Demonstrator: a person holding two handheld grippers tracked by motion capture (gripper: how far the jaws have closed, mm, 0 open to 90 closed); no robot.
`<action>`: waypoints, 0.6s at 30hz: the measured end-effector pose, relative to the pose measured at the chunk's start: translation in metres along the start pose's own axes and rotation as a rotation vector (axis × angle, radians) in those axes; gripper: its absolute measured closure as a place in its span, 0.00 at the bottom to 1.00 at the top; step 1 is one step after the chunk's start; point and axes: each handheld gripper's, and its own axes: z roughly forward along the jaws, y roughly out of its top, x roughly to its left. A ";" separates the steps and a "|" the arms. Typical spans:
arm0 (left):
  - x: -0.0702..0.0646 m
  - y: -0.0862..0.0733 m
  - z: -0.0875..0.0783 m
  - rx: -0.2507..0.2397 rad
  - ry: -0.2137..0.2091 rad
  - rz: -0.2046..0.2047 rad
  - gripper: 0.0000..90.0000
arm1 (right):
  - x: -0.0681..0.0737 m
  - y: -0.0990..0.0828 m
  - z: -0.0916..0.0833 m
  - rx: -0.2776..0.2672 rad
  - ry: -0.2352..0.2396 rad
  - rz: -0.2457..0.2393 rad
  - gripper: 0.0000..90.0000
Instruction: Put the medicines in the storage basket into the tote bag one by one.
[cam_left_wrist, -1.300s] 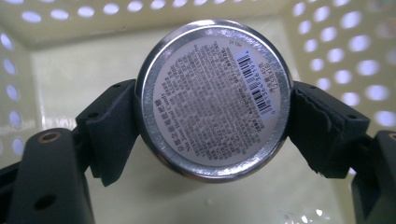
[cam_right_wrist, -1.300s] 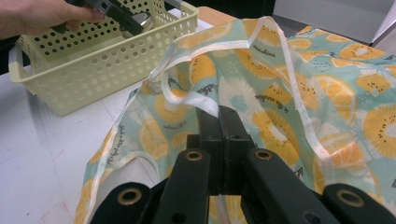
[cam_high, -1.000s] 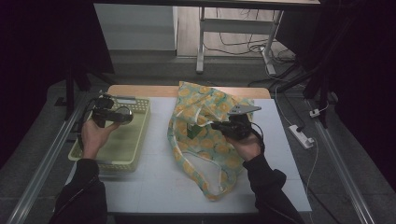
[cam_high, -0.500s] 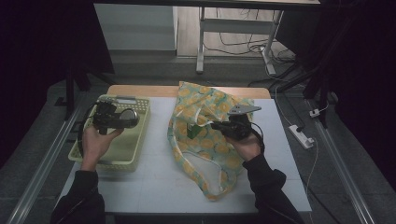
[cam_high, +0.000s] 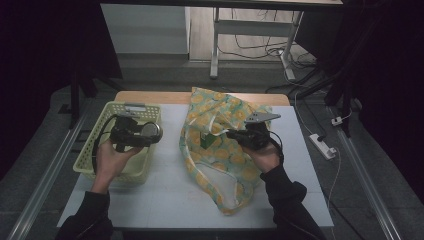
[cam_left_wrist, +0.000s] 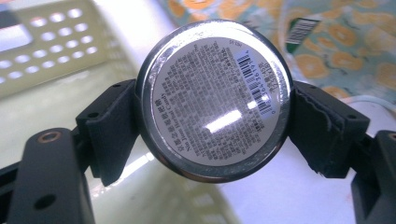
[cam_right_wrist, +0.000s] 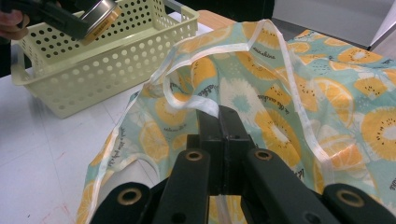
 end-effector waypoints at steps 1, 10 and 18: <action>-0.003 0.001 0.001 0.001 -0.008 0.008 0.24 | 0.000 0.000 0.000 0.000 0.000 0.000 1.00; -0.035 0.008 0.011 0.003 -0.077 0.077 0.24 | -0.001 -0.001 0.000 0.001 -0.002 0.001 1.00; -0.064 0.016 0.027 0.030 -0.130 0.146 0.24 | 0.000 0.000 0.000 -0.001 -0.003 0.000 1.00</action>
